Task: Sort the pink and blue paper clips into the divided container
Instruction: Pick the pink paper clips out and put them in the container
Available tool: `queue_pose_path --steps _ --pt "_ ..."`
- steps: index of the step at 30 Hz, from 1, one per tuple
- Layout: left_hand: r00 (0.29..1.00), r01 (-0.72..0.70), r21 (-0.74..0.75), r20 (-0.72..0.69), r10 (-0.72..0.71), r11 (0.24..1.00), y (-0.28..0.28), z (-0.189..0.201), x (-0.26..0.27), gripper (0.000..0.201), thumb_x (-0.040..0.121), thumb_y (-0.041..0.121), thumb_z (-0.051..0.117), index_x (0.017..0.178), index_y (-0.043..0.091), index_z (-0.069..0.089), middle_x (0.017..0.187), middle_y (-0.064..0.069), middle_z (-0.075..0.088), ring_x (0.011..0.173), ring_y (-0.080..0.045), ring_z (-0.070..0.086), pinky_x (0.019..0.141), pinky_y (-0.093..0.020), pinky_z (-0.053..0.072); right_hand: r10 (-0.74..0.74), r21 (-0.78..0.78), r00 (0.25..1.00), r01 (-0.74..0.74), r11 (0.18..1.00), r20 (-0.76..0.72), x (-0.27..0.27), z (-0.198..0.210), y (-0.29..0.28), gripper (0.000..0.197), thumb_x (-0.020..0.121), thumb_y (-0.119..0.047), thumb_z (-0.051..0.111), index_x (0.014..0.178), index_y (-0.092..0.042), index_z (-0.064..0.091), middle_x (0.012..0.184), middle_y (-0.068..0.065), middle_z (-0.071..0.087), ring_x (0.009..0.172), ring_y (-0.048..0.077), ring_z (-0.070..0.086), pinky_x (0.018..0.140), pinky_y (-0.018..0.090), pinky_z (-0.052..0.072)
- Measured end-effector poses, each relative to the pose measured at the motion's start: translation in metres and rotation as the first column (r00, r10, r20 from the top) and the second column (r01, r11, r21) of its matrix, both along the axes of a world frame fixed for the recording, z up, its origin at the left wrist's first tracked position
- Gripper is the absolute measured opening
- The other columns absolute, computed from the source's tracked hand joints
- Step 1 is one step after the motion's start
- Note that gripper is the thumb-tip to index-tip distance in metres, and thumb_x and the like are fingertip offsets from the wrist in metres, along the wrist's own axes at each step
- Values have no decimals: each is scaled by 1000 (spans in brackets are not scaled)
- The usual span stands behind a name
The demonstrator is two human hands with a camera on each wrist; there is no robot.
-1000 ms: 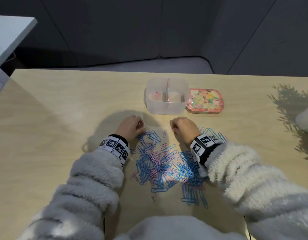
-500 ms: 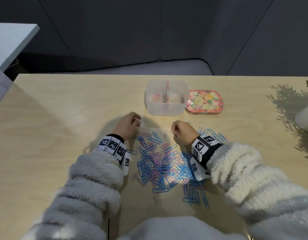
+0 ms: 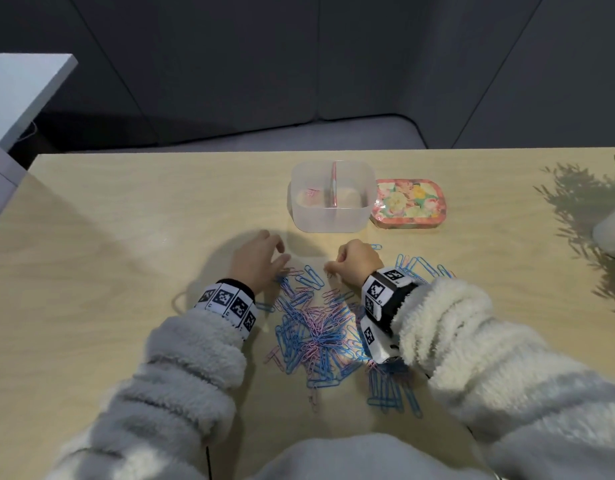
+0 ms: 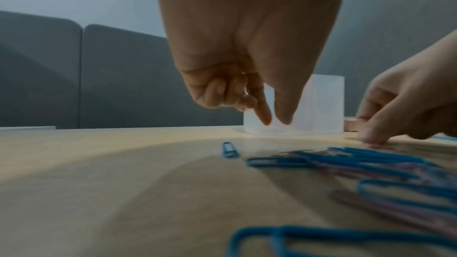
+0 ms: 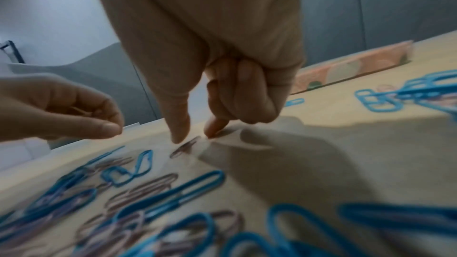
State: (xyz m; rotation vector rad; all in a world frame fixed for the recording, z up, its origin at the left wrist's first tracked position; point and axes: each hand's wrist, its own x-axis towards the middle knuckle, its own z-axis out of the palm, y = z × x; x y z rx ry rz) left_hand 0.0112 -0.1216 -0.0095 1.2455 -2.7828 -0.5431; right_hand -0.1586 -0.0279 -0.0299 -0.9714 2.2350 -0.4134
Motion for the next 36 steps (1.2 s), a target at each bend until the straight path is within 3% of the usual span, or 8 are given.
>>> queue_pose_path --steps 5,13,19,24,26,31,33,36 --pt "990 46 76 133 -56 996 10 -7 -13 30 86 32 59 102 7 53 107 -10 51 93 -26 55 74 -34 42 22 10 999 -22 1000 23 3 2 -6 7 76 -10 63 71 -6 60 91 20 70 87 33 65 65 27 41" --pt "969 -76 212 245 22 974 10 -6 -12 18 90 18 55 97 2 56 109 -17 58 96 -33 58 83 -40 45 183 60 979 -189 980 85 -2 19 0 25 79 -10 56 57 -12 45 74 11 59 69 24 54 62 27 42" --pt "994 -95 352 78 72 931 8 8 -3 8 87 17 58 86 10 55 95 -12 63 92 -27 58 77 -33 43 167 -250 979 -133 959 119 -14 84 -37 9 82 -8 54 73 -9 53 81 14 62 77 25 58 74 34 49" --pt "963 -76 262 -232 139 962 -10 47 -20 7 86 8 57 88 3 62 88 -11 63 86 -26 57 72 -27 39 67 -381 994 -30 924 85 -22 104 -80 17 82 3 44 74 -2 58 87 19 65 71 23 56 63 33 50" --pt "936 -91 257 -306 171 962 -17 59 -32 6 86 7 54 86 5 60 84 -7 58 82 -25 54 65 -25 36 42 -338 989 10 941 145 -27 98 -88 23 83 3 41 90 13 61 102 28 65 78 22 54 71 36 49" --pt "940 -73 91 -327 99 993 -24 62 -72 11 87 10 51 92 4 59 96 -15 63 89 -30 55 74 -33 37 -39 -459 990 97 883 135 -29 100 -64 30 89 -4 45 114 2 61 108 12 64 101 23 59 87 23 43" --pt "948 -51 37 -314 60 998 -28 57 -86 12 88 8 50 92 3 60 98 -17 62 92 -32 55 77 -37 39 -35 -532 984 123 838 173 -27 96 -45 27 88 -2 46 108 3 63 108 18 67 103 29 62 96 33 47" --pt "973 -2 -24 -231 -4 1000 -35 48 -98 19 90 11 47 100 4 62 102 -19 65 98 -35 56 83 -42 44 -19 -529 966 159 834 259 -22 83 -18 22 86 -1 46 98 2 65 88 16 66 84 30 65 89 47 53"
